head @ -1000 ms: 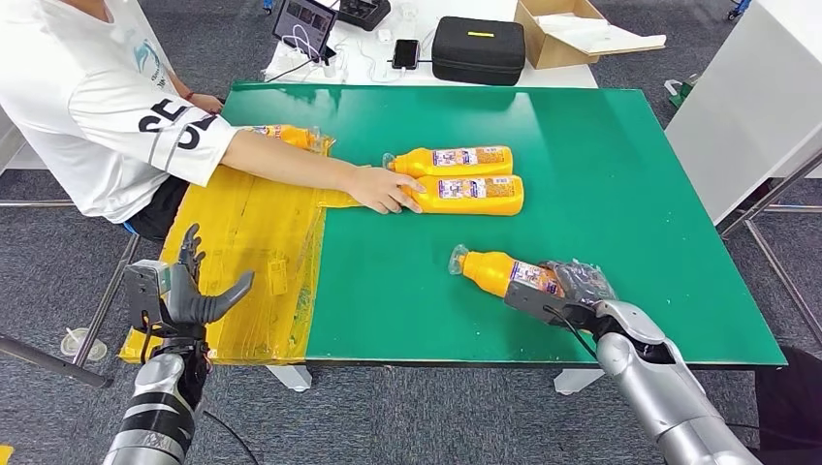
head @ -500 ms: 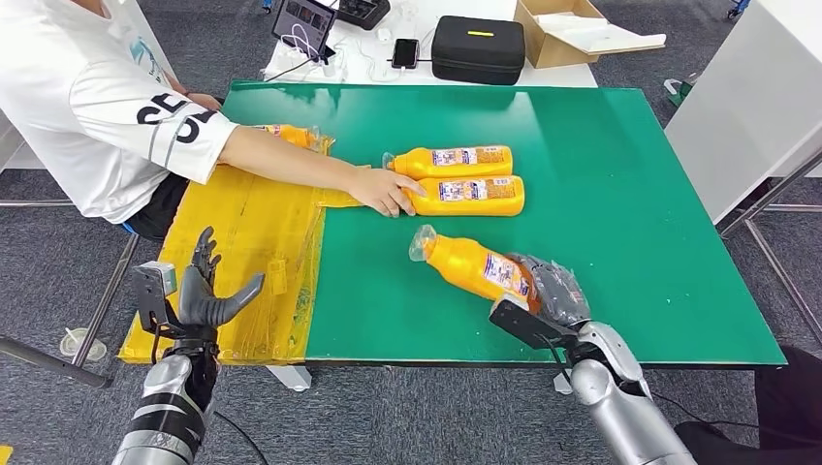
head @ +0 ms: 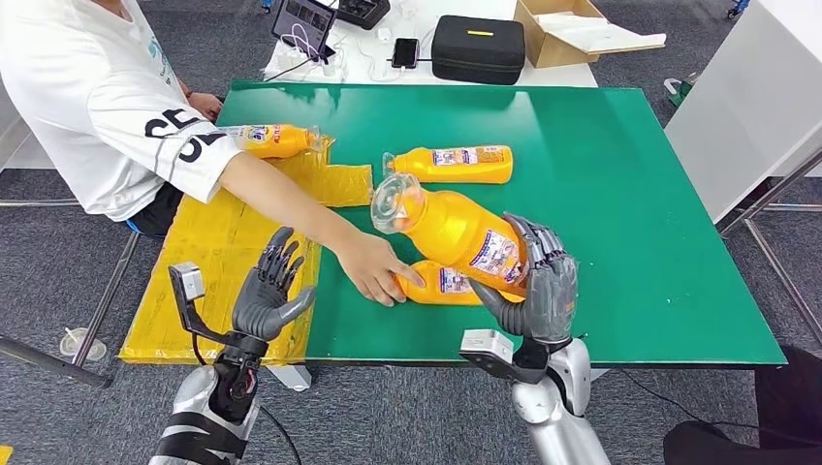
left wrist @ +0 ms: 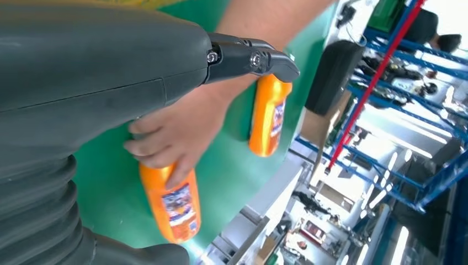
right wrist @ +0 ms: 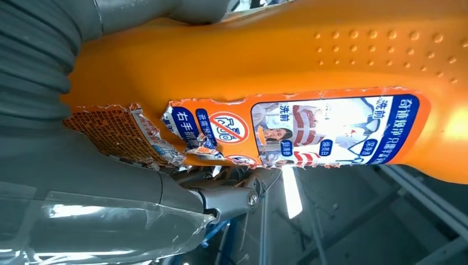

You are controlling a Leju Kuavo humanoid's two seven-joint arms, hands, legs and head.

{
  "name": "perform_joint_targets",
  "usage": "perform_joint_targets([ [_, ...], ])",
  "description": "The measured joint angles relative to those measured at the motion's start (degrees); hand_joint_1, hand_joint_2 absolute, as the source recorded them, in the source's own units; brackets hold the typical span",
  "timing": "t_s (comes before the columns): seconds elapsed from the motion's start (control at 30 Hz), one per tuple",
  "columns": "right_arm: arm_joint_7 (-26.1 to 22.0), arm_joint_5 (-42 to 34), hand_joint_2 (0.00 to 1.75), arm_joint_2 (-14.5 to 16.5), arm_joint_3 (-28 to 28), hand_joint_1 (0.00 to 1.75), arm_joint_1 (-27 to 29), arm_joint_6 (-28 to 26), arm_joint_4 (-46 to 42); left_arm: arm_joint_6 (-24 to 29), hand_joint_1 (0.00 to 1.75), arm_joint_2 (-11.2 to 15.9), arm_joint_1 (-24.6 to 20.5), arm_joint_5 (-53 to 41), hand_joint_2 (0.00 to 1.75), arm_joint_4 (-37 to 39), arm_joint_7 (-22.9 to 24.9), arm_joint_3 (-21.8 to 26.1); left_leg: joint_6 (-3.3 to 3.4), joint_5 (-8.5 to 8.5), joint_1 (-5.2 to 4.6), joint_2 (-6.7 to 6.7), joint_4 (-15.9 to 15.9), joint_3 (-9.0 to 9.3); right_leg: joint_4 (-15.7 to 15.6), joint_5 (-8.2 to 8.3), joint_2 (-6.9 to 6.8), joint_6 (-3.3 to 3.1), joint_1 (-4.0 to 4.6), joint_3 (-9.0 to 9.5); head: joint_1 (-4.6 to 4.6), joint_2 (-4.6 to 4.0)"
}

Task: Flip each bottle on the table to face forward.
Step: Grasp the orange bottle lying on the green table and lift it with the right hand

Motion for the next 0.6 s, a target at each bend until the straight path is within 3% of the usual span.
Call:
perform_joint_targets([
  [0.17, -1.63, -0.06, 1.75, 1.5, -1.64, 1.75, 0.72, 0.08, -0.13, -4.55, 0.0, 0.58, 1.14, 5.08, 1.75, -1.68, 1.47, -2.39, 0.0, 0.0, 0.02, 0.0, 0.0, 0.01, 0.0, 0.0, 0.01, 0.0, 0.02, 0.0, -0.01, -0.01],
  [0.3, -3.04, -5.68, 1.75, 2.04, -1.72, 1.75, 1.03, 3.65, 2.39, -7.86, 0.0, 1.28, 2.81, 9.3, 1.75, -4.03, 2.16, -5.23, -0.01, -0.01, 0.02, 0.0, -0.01, -0.01, 0.0, -0.01, 0.0, -0.01, 0.02, -0.01, 0.01, 0.0],
  [0.43, -4.52, -11.21, 1.75, 3.91, -1.4, 1.75, 0.89, 9.24, 7.71, -8.24, 0.0, 1.98, 3.85, 9.54, 1.75, -7.25, 1.5, -8.3, -0.02, -0.02, 0.02, 0.0, -0.02, -0.04, 0.0, -0.01, 0.0, -0.01, 0.02, -0.03, 0.0, -0.01],
  [0.6, -5.06, -14.72, 1.75, 6.87, 0.42, 1.75, -0.11, 12.46, 14.85, -7.5, 0.0, 2.58, 4.43, 8.52, 1.75, -10.01, 0.66, -11.22, -0.02, 0.0, 0.03, 0.01, -0.02, -0.03, 0.01, -0.01, 0.0, -0.01, 0.03, -0.04, 0.0, -0.01],
])
